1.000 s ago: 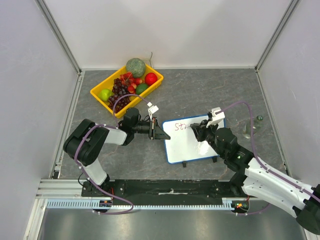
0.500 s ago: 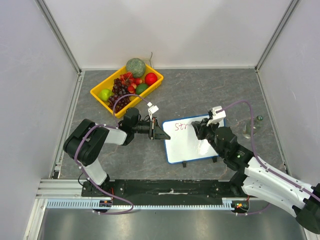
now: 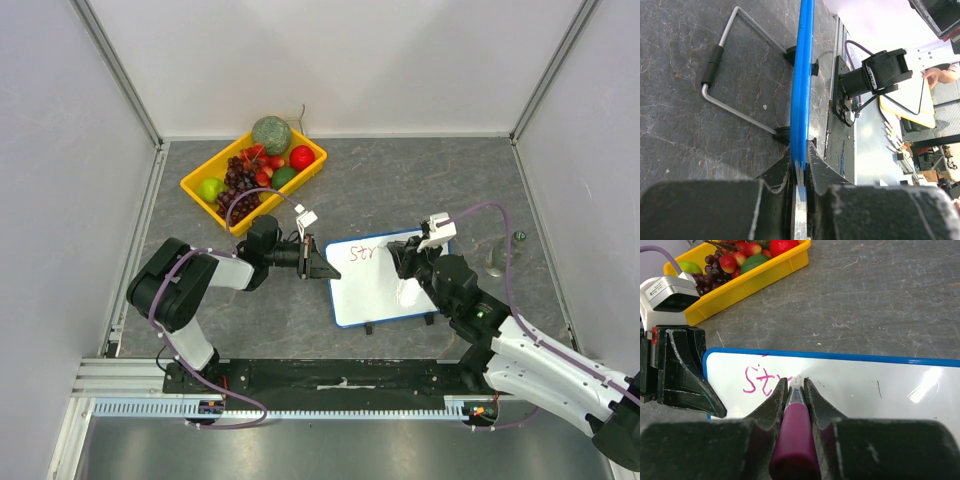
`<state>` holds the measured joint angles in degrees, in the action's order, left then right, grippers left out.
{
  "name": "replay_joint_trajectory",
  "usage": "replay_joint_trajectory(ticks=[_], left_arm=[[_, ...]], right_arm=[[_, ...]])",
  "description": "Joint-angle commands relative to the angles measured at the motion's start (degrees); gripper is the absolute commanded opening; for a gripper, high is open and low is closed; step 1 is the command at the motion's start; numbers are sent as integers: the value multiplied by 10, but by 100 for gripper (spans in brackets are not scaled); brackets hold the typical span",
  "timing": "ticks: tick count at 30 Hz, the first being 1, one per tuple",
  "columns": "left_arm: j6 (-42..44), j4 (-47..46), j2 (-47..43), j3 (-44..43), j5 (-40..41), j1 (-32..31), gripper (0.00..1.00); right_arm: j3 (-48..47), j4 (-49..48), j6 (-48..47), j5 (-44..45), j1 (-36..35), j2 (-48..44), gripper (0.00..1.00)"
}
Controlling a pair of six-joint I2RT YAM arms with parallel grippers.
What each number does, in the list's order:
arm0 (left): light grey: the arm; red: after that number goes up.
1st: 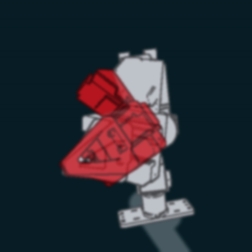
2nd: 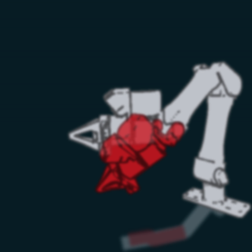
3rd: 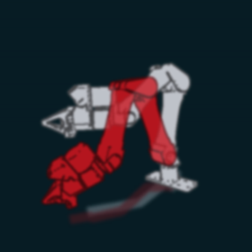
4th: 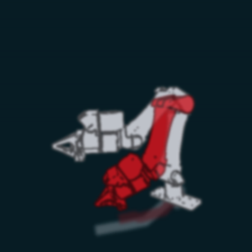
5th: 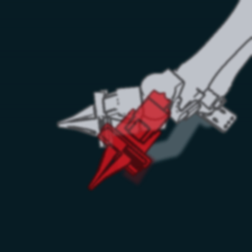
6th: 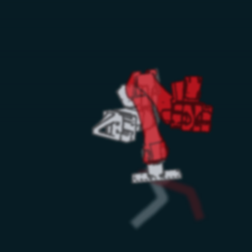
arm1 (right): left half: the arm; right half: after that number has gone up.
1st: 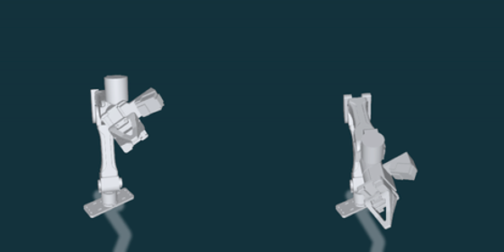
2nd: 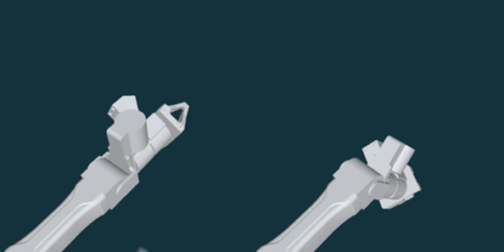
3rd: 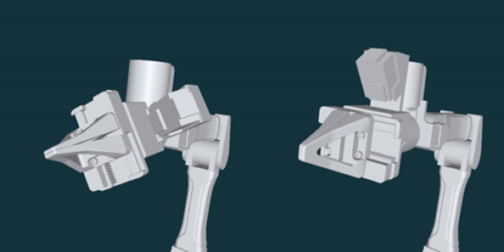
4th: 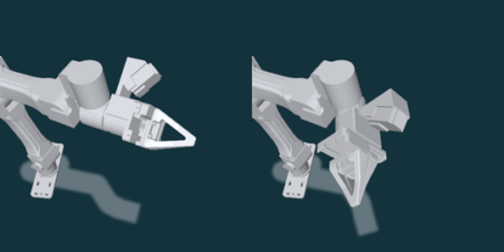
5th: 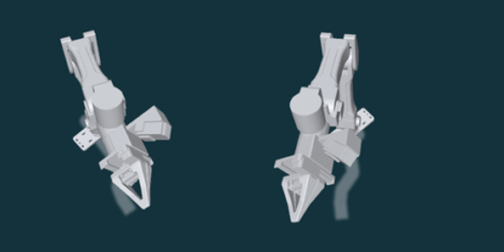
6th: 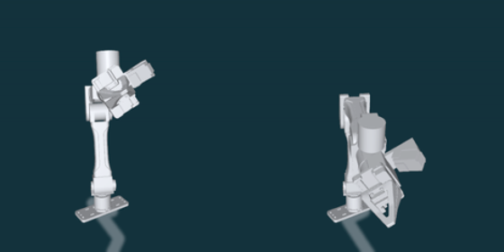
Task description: Write a sentence on the whiteboard
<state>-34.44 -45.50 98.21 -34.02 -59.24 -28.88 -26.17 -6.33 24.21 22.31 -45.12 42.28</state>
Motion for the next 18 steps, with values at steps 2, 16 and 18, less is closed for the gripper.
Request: replay_joint_trajectory(ticks=[2,16,18], left_arm=[[43,8,6,-6,-15,-4,2],[44,8,7,-6,-15,-3,2],[44,8,7,-6,-15,-3,2]], right_arm=[[7,-3,-2,-18,2,1,0],[-3,10,-1,-4,2,-28,0],[-2,11,-2,-2,2,-24,0]])
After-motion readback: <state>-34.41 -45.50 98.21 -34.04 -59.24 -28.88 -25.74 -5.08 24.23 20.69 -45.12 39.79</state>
